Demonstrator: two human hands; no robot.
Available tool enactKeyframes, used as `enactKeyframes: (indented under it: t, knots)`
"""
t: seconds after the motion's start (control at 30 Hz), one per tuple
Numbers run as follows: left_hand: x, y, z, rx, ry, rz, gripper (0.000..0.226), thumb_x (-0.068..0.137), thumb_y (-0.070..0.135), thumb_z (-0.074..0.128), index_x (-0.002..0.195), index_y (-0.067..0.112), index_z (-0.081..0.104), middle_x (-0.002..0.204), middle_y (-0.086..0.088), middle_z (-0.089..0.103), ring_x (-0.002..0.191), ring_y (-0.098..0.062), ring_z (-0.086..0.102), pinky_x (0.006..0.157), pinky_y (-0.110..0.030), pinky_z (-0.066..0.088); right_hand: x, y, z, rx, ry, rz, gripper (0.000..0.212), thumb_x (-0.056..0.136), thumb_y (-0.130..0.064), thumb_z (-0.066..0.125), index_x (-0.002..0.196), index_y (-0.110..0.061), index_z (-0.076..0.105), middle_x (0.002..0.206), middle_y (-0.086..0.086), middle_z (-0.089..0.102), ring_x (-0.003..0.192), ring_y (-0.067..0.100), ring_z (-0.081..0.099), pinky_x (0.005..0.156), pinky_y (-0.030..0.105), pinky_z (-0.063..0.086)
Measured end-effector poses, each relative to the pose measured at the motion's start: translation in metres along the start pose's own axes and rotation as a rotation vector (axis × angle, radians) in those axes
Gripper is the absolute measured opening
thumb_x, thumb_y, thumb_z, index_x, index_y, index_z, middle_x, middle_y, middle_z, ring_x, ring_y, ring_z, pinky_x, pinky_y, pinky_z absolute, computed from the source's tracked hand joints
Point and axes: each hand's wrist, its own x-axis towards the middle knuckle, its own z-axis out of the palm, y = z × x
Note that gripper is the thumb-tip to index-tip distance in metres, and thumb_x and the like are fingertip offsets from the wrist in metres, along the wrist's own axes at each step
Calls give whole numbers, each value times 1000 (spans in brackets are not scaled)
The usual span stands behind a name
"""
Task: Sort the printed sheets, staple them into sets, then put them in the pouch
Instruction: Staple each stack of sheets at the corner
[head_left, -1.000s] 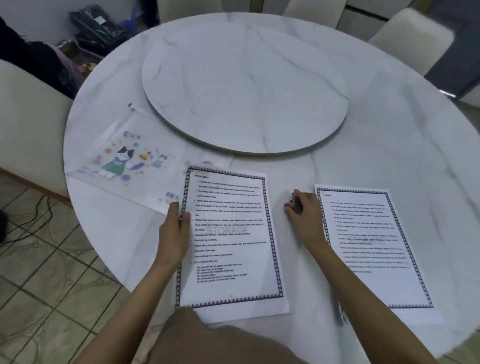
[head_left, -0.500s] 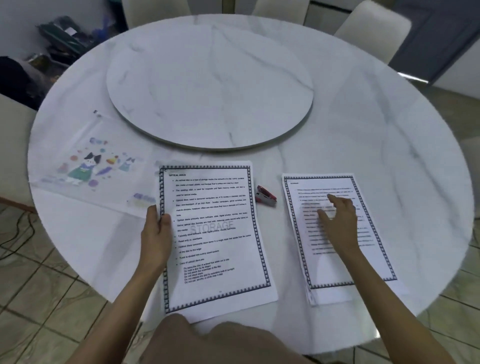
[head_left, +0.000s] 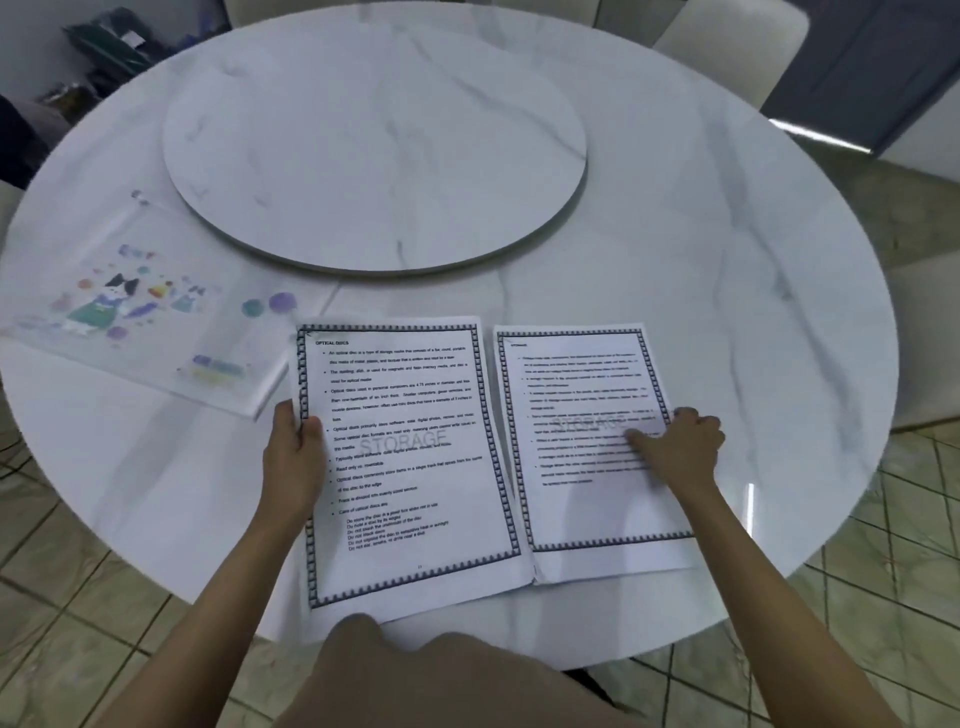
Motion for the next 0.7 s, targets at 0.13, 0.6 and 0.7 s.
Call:
enactKeyframes:
  t: [0.13, 0.6, 0.7]
  knots:
    - [1, -8, 11, 57, 42, -35, 17, 97, 10, 34, 108, 3, 44, 100, -8, 53, 90, -24, 48, 80, -34, 37, 15, 1, -5, 6, -52, 38, 86, 67, -37, 81, 126, 8, 38, 131, 26, 42, 125, 38, 35, 103, 39, 29]
    - [-17, -14, 29, 117, 171, -7, 20, 98, 11, 35, 110, 2, 47, 100, -7, 51, 93, -22, 46, 80, -31, 33, 34, 11, -10, 134, -103, -35, 78, 67, -26, 81, 126, 2, 38, 131, 22, 42, 124, 37, 39, 102, 43, 35]
    - [-21, -12, 31, 148, 187, 5, 11, 98, 12, 34, 102, 9, 44, 97, -9, 49, 91, -21, 44, 78, -29, 31, 36, 15, -12, 172, -114, -81, 71, 68, -21, 78, 123, 0, 39, 126, 19, 47, 118, 36, 46, 99, 46, 41]
